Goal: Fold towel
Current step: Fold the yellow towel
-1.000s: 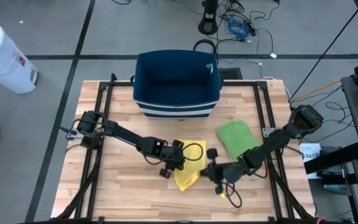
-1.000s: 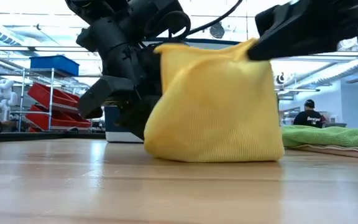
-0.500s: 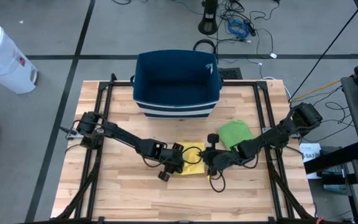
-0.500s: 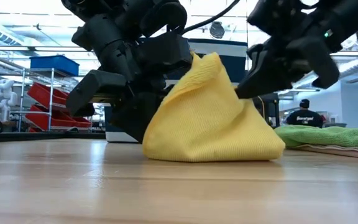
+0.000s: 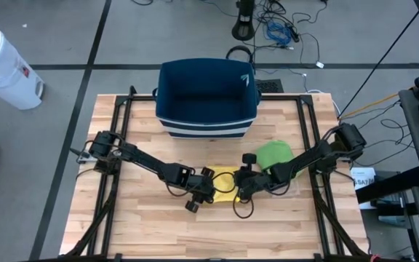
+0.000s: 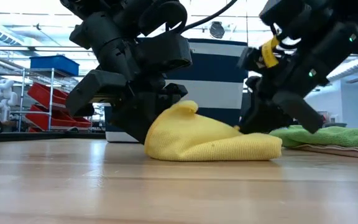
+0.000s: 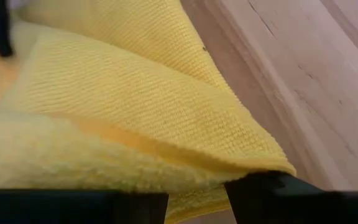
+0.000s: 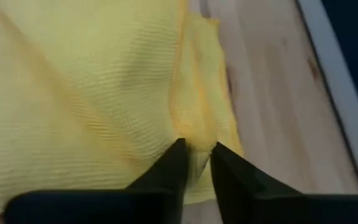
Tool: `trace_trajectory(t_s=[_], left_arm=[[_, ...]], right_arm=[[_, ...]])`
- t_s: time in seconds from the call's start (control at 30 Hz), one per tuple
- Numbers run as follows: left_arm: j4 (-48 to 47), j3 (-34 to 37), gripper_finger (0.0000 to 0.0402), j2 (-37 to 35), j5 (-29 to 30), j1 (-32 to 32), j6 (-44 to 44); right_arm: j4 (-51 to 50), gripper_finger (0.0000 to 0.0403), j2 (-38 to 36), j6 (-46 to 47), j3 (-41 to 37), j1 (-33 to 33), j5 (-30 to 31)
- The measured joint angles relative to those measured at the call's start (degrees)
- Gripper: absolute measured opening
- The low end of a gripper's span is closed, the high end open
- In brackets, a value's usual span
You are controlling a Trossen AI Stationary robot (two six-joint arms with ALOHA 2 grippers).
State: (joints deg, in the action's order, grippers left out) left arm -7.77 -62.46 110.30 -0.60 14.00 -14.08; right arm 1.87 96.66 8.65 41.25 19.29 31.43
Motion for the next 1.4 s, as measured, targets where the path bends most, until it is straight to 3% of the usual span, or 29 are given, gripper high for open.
trace_trajectory(t_s=[0.2, 0.37, 0.43, 0.57, 0.67, 0.87, 1.2, 1.4], left_arm=[[0.02, 0.00, 0.0142, -0.02, 0.04, 0.00, 0.25], [-0.04, 0.00, 0.0142, -0.07, 0.07, 0.00, 0.68], [-0.07, 0.00, 0.0142, -0.09, 0.05, 0.00, 1.17], [-0.07, 0.00, 0.0142, -0.12, 0.07, -0.02, 1.63], [-0.02, 0.00, 0.0142, -0.13, 0.08, -0.03, 1.63], [0.15, 0.00, 0.0142, -0.13, 0.09, -0.04, 1.78], [0.48, 0.00, 0.0142, -0.13, 0.11, -0.04, 2.11], [-0.20, 0.00, 0.0142, -1.05, 3.83, -0.03, 1.10]], right_arm=[[-1.15, 0.0140, -0.59, 1.19, -0.02, 0.44, 7.04], [-2.09, 0.0156, -4.93, -0.75, -0.02, 1.92, 11.93], [-2.04, 0.0156, -6.64, -1.55, 0.00, 2.32, 8.95], [-1.34, 0.0149, -7.53, -1.58, 0.00, 2.58, -4.78], [0.55, 0.0142, -6.21, -0.28, 0.04, 2.68, -10.73], [6.45, 0.0139, -1.86, -1.99, 0.04, 3.69, -15.05], [10.90, 0.0139, 3.15, -3.49, 0.04, 2.04, -13.74], [11.98, 0.0139, 6.47, -2.17, 0.22, 1.63, -16.88]])
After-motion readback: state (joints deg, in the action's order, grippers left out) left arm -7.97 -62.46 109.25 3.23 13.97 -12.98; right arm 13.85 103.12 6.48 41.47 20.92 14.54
